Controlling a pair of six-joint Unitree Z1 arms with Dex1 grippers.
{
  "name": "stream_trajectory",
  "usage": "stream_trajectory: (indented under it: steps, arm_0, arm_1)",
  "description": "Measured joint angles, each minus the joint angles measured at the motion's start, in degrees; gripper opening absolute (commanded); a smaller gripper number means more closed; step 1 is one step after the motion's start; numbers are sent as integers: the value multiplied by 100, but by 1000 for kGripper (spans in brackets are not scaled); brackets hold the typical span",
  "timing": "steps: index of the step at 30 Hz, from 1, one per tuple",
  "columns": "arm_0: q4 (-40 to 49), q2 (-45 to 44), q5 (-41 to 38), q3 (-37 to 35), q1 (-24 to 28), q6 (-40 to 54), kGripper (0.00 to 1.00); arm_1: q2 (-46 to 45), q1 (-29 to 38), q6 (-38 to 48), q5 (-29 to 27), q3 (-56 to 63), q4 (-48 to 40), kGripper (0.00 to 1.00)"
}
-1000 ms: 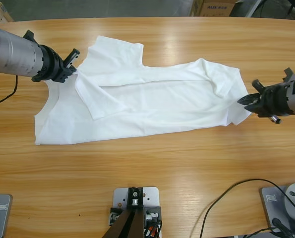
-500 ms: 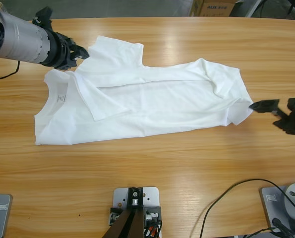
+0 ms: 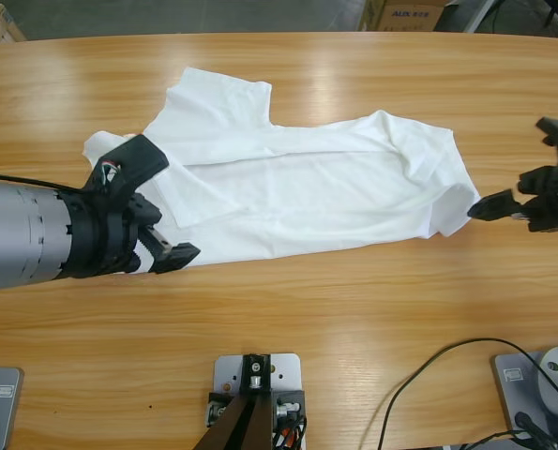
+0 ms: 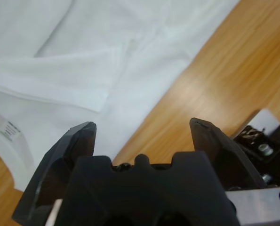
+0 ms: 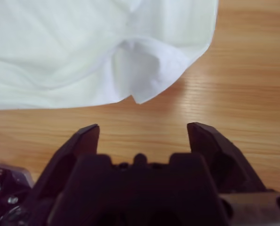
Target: Fold clothes
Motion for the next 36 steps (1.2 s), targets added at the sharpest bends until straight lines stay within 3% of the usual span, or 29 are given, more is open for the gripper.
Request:
stream_trajectory:
  steps: [5, 19, 20, 22, 26, 36]
  arm_0:
    - [57, 1, 0, 0, -4, 148, 734]
    - [128, 8, 0, -1, -4, 149, 734]
    - [137, 8, 0, -1, -4, 149, 734]
    - [150, 8, 0, -1, -4, 149, 734]
    - [163, 8, 0, -1, -4, 149, 734]
    - [163, 8, 0, -1, -4, 149, 738]
  arm_1:
    - [162, -481, 502, 367, 348, -803, 596]
    - [606, -579, 1576, 727, 815, -1492, 591]
    - [644, -579, 1595, 727, 826, -1521, 521]
    - [707, -579, 1629, 727, 850, -1602, 220]
    - [880, -579, 1637, 727, 874, -1690, 0]
    - [937, -579, 1405, 711, 874, -1751, 0]
